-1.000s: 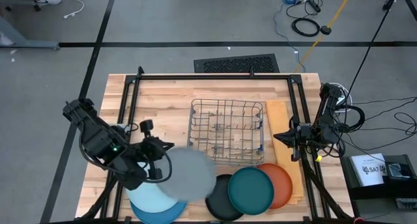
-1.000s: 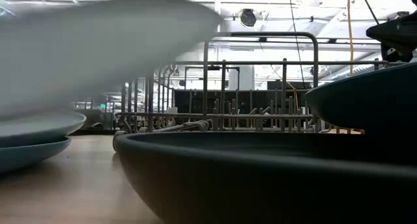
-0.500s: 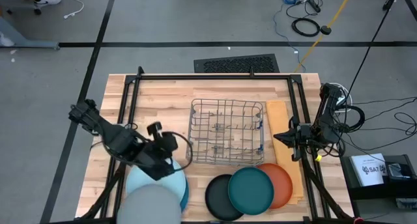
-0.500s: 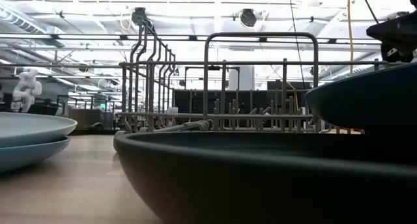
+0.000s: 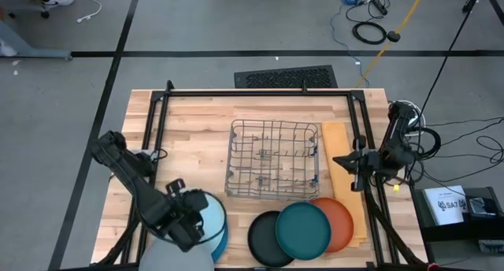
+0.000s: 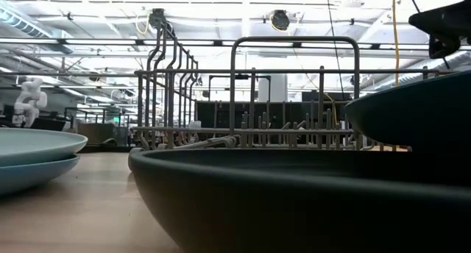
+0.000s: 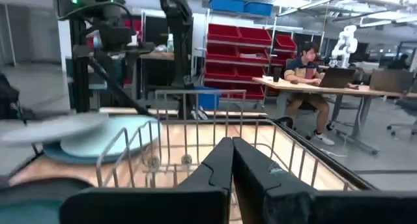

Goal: Sort dishes
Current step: Put the gray plate into the dish rack

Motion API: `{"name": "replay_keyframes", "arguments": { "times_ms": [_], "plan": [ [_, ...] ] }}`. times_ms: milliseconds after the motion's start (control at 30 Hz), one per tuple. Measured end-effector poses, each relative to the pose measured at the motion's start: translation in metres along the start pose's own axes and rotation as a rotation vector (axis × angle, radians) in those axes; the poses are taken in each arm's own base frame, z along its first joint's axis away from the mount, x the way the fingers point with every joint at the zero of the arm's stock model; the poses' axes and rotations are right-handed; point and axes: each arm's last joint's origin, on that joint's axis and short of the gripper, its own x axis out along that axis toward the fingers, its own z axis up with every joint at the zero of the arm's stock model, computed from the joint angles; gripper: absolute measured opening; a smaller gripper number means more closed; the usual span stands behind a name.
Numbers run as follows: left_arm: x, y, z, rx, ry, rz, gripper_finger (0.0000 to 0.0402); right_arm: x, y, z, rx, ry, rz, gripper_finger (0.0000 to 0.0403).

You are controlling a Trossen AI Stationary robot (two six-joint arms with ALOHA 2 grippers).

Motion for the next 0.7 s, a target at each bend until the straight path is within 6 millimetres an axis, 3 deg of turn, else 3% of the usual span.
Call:
{"name": "replay_keyframes", "arguments": {
  "times_ms": [167,700],
  "plan": [
    [-0.007,-0.001,0.003,-0.075,-0.086,-0.023,0.0160,0.000,0.000,0.000,0.008,-0.001,0.002,0.0006],
    [-0.012,-0.010,-0.009,-0.052,-0.039,-0.095,0.0160,0.002,-0.009,0.014,-0.085,-0.066,-0.066,0.0006]
  ]
}}
